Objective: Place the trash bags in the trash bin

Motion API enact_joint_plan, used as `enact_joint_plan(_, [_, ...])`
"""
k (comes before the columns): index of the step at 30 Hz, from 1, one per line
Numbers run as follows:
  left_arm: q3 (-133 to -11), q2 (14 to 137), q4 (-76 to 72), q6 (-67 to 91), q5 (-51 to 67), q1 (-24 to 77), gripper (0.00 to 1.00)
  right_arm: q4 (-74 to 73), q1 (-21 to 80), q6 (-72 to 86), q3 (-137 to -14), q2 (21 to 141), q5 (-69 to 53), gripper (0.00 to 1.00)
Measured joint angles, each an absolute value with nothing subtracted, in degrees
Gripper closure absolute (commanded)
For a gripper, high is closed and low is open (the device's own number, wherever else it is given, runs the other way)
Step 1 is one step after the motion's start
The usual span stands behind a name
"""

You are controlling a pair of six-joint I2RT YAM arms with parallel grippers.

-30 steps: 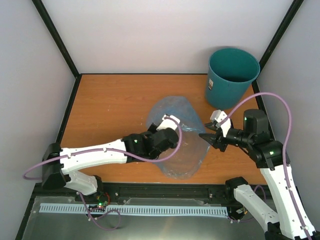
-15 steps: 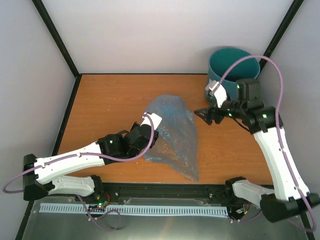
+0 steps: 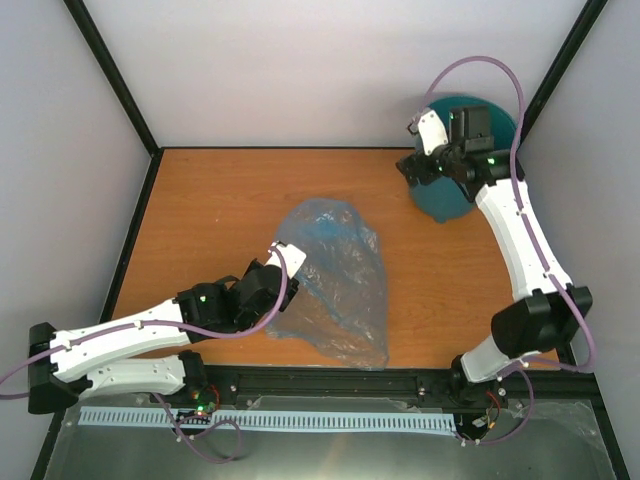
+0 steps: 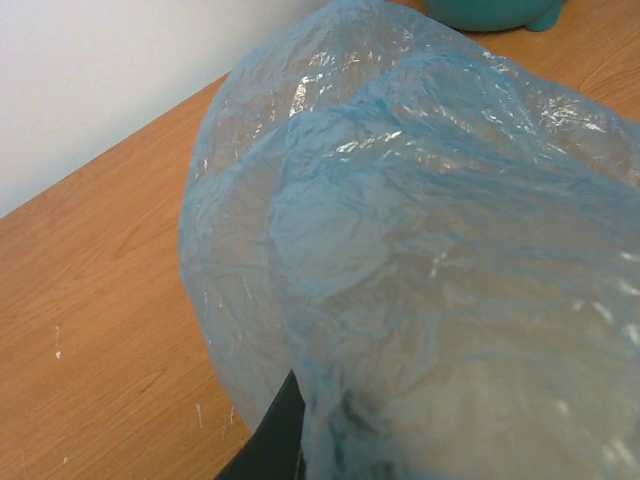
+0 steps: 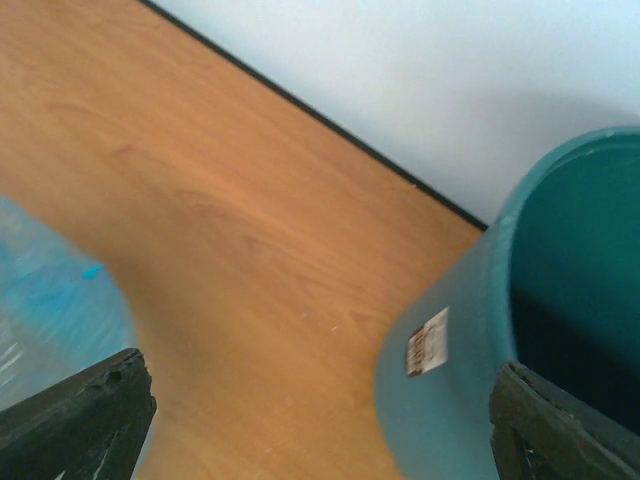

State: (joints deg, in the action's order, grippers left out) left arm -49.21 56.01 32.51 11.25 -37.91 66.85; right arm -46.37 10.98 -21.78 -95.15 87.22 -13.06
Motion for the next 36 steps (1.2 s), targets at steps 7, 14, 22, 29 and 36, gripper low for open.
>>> enact_joint_plan(7, [-49.2, 57.3, 32.6, 11.4, -38.2, 66.8, 0.99, -45.2, 10.9, -21.6, -100.6, 94.8, -8.1, 0.1])
enact_joint_plan(14, [-49.2, 57.4, 32.6, 11.4, -37.7, 66.8, 0.99, -44.7, 10.8, -21.5, -100.8, 97.5, -5.0, 0.14])
enact_joint_plan(22, [-49.2, 57.4, 32.6, 11.4, -37.4, 66.8, 0.99, -45.3, 10.2, -21.3, -102.5, 98.4, -4.5, 0.16])
enact_joint_plan(29, [-49.2, 57.4, 32.6, 11.4, -37.4, 66.8, 0.99, -46.5, 9.7, -21.4, -106.9, 102.0, -3.7, 0.29])
enact_joint_plan(36, [-49.2, 57.6, 32.6, 11.4, -37.4, 66.8, 0.99, -49.1, 8.8, -21.2, -109.3, 105.1, -4.6, 0.48])
